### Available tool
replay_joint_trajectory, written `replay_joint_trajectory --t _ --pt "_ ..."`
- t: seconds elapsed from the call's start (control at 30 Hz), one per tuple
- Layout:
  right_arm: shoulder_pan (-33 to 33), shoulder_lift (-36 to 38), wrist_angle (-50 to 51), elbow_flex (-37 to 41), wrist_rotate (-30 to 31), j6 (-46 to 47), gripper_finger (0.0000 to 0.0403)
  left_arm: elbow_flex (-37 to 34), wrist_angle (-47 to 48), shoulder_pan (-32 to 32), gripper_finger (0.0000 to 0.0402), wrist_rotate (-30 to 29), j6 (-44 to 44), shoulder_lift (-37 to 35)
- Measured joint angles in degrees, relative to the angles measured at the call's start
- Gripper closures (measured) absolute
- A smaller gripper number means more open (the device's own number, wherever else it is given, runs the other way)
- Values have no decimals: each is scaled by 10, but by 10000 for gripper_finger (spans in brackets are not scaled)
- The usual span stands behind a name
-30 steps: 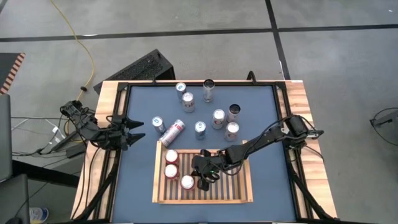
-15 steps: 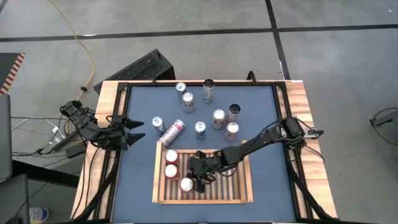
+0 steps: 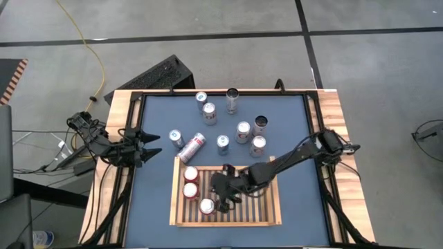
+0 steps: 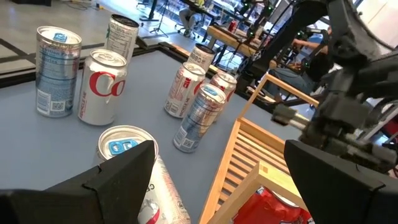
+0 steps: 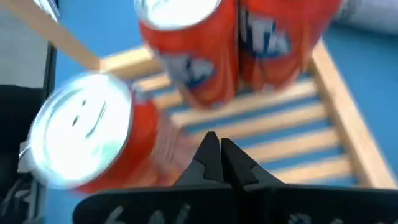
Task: Place canned beverage on shelf
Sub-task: Put the red soda can on the shelf aligned with the other red soda can
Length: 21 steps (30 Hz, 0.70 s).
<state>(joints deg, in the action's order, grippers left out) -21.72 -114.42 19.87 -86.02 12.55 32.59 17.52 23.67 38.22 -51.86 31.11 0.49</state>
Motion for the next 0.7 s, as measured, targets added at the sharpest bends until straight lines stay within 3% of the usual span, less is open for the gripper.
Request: replay_joint_trajectory --t 0.17,0.33,0.7 --pt "-27 -15 12 4 14 54 403 0 0 0 53 0 0 0" --pt "-40 -11 24 3 66 79 403 0 1 0 53 0 0 0" --pt "-36 -22 -2 2 36 108 403 0 1 0 53 0 0 0"
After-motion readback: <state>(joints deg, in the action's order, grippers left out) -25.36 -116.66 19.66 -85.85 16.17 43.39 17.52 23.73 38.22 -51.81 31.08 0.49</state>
